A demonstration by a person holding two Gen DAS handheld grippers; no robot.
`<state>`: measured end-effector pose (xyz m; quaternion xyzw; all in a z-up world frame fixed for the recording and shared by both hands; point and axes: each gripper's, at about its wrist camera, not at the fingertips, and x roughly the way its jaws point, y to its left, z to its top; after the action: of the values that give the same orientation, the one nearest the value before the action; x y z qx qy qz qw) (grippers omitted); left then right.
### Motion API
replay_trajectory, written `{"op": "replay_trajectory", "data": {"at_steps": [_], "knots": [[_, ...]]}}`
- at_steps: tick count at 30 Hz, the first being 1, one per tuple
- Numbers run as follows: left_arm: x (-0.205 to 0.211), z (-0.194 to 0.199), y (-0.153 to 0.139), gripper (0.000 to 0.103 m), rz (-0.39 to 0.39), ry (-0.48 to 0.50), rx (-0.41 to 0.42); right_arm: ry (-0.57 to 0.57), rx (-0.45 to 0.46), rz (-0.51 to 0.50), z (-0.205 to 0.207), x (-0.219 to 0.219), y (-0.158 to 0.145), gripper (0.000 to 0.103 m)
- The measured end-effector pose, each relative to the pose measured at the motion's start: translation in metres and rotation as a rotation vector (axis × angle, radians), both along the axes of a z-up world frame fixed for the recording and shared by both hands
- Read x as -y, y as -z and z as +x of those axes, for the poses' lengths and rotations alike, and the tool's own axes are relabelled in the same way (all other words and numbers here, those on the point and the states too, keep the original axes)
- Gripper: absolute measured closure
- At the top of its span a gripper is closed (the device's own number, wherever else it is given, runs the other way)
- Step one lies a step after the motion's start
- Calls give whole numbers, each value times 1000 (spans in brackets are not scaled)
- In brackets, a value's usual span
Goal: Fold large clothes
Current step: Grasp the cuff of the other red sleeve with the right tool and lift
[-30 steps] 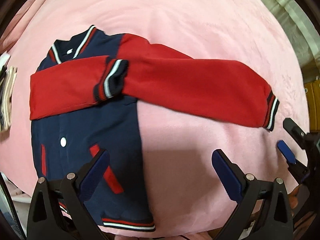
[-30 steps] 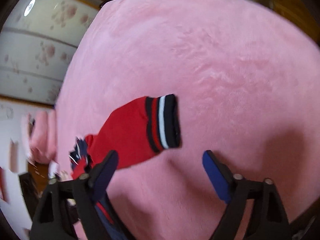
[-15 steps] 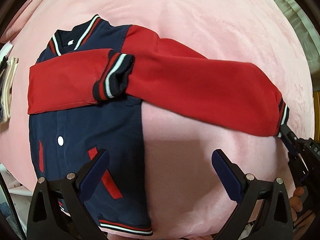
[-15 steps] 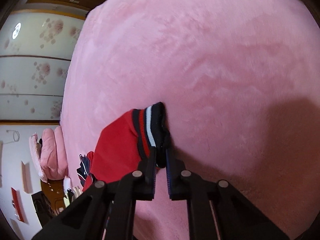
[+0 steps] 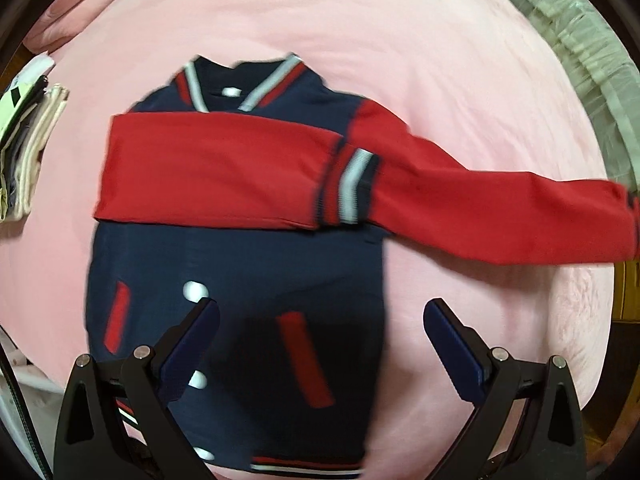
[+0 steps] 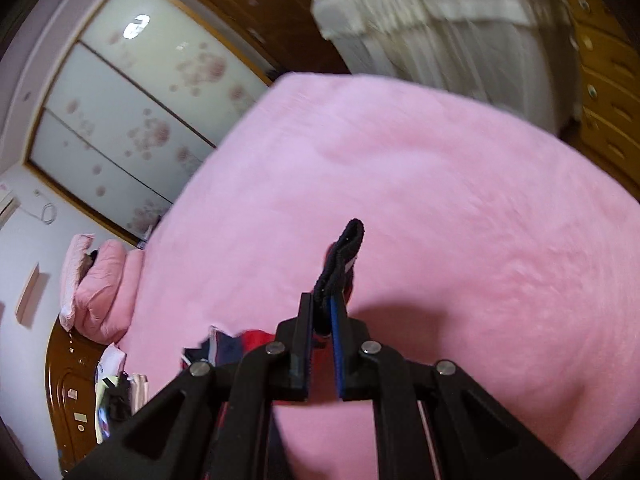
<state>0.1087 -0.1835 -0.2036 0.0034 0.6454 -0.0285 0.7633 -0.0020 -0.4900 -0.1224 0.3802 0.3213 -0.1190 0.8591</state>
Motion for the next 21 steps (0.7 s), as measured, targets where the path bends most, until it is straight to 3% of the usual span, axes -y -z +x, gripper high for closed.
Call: {"op": "replay_trajectory", "data": {"at_steps": [6, 11, 17, 21], "knots": [[-79, 2, -25, 2, 5, 15, 60, 1, 125, -31, 24, -58, -48, 95], [-158, 14, -32, 2, -29, -40, 72, -87, 172, -47, 57, -133, -73, 95], [-234, 26, -33, 2, -37, -101, 100, -220, 140, -44, 96, -229, -66, 95], [-278, 29, -31, 2, -34, -146, 116, -319, 59, -45, 119, -285, -40, 95]]}}
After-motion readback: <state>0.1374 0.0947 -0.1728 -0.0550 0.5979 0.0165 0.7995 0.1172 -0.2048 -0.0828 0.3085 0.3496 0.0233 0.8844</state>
